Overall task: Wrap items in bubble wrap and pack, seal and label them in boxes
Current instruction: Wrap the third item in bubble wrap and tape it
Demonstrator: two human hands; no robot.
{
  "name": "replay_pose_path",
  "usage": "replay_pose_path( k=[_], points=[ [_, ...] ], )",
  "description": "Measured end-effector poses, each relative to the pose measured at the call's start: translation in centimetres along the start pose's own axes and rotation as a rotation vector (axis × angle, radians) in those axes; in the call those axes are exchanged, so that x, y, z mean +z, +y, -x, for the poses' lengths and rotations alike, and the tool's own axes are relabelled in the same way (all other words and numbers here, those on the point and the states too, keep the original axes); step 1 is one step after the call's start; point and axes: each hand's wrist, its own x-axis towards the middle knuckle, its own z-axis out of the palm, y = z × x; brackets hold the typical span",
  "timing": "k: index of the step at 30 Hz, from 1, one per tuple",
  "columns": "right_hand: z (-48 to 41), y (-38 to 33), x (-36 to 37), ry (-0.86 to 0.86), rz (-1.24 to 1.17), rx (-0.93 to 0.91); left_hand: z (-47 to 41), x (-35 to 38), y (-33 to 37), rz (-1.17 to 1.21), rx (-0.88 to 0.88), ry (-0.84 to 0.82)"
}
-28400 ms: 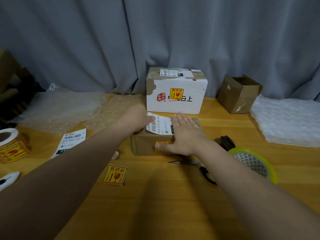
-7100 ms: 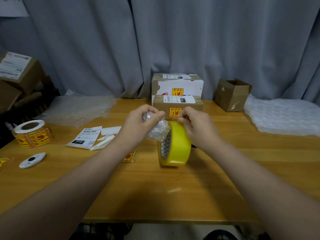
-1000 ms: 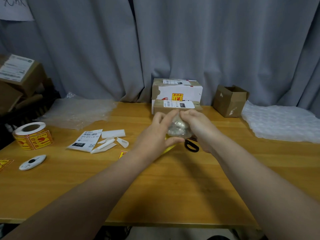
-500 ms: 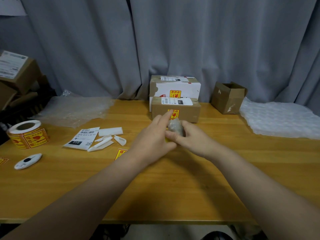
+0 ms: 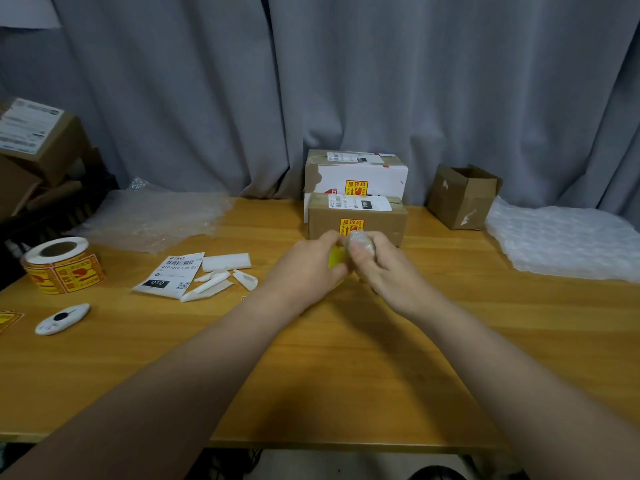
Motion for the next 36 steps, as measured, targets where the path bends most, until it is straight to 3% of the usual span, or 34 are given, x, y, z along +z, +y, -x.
replay_pose_path(
  k=[2, 7, 12, 18, 24, 30, 33, 36],
  points=[
    [-0.1, 0.2, -0.2, -0.020, 0.107, -0.010, -0.1, 0.2, -0.2, -0.018, 0.002, -0.012],
    [-0.6, -0.1, -0.6, 0.169, 0.264, -0.082, 0.1, -0.4, -1.0, 0.115, 0.039, -0.054],
    [-1.6, 0.1, -0.6, 0.227, 0.328, -0.026, 0.5, -1.2, -1.1, 0.320, -0.106, -0.115],
    [-2.9, -1.4, -2.7, 0.216, 0.273, 0.037, -1.3, -2.5, -0.8, -0.074, -0.065, -0.114],
    [-2.6, 0.5, -2.2, 0.085, -0.111, 0.310, -4.0, -4.5, -0.5, -0.318, 0.000, -0.305],
    [-3.6, 2.9, 0.6, 0.046, 0.061, 0.575, -7.0, -4.6, -0.7, -0.443, 0.018, -0.465],
    [-3.6, 3.6, 0.6, -0.022, -0.012, 0.563, -8.2, -4.2, -1.0, -0.486, 0.046, -0.508],
    [-3.8, 3.8, 0.7, -0.041, 0.178, 0.488, -9.1, -3.8, -1.1, -0.488, 0.084, -0.558]
  ],
)
